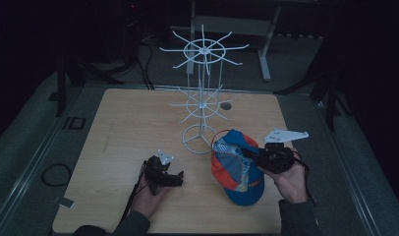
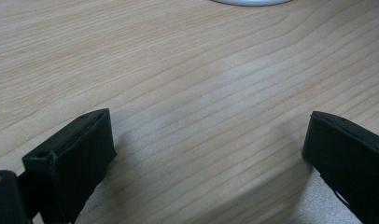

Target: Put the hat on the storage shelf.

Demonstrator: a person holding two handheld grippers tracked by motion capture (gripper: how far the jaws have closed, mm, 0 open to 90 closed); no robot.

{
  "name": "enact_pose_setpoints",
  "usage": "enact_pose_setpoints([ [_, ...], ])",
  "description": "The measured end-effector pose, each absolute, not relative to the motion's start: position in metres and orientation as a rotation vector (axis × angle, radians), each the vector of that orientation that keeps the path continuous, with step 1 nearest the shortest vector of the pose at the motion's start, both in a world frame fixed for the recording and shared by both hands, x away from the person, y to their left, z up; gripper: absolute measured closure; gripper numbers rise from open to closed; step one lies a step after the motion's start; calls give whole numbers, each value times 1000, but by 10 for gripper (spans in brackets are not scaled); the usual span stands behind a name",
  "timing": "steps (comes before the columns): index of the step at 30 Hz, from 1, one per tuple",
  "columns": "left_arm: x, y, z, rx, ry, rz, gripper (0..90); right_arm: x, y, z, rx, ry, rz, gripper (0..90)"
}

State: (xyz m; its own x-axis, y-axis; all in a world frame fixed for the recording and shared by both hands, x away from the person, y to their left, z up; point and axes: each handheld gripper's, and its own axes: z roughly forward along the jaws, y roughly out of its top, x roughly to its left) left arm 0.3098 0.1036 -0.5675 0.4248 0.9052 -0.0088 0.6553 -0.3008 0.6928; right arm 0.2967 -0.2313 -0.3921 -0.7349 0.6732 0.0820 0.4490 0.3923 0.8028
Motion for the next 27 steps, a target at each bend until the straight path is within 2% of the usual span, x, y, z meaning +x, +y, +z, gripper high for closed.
enact_pose_setpoints([
  [27, 310, 104, -568, 2058, 1313, 518, 26, 292, -239, -363, 901, 2324, 1362, 878],
])
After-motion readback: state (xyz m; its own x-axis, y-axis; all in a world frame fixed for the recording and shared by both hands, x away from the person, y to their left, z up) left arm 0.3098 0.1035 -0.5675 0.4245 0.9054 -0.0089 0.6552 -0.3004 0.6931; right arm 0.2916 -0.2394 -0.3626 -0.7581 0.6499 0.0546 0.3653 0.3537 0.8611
